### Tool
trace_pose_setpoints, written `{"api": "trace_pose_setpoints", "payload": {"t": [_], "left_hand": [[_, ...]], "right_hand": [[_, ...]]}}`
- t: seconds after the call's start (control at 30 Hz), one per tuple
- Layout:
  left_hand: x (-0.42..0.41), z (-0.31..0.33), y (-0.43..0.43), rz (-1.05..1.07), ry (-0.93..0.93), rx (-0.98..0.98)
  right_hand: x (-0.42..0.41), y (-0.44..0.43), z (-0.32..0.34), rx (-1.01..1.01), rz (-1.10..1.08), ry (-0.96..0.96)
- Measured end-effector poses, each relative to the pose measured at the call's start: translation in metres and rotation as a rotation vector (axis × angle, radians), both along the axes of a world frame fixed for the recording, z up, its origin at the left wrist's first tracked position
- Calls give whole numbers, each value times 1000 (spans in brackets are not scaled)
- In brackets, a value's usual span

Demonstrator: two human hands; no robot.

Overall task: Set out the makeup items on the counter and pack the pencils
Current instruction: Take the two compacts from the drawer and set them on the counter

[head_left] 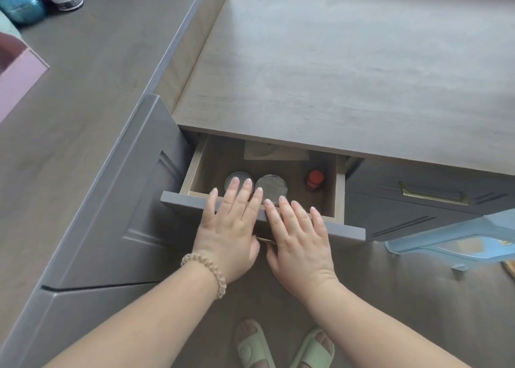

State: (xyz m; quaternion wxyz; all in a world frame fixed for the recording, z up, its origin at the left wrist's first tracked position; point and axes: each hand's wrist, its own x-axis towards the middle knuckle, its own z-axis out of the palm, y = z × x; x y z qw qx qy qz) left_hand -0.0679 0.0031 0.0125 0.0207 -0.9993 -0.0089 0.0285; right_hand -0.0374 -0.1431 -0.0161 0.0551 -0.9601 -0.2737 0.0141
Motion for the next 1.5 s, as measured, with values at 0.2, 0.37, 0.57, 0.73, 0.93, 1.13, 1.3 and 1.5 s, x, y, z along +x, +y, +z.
{"api": "trace_pose_setpoints", "payload": {"t": [0.2, 0.37, 0.57, 0.73, 0.93, 1.13, 1.3, 1.5], "left_hand": [[-23, -5, -7, 69, 173, 32], [-53, 0, -8, 36, 232, 48], [-78, 10, -10, 3, 308, 23], [-75, 26, -1, -60, 262, -28], [-6, 37, 32, -85, 57, 29], [50, -21, 42, -13, 453, 67], [51, -55, 41, 29, 523, 97], [40, -66, 40, 44, 542, 44]], "right_hand": [[-25, -5, 9, -37, 33, 41], [-54, -11, 20, -57, 64, 67], [-77, -17, 30, -80, 123, 81], [-63, -19, 39, -51, 147, 50], [8, -2, 38, -61, 156, 1], [52, 18, -6, -224, 310, 79], [52, 24, -41, -282, 401, 147], [41, 21, -47, -272, 302, 241]]}}
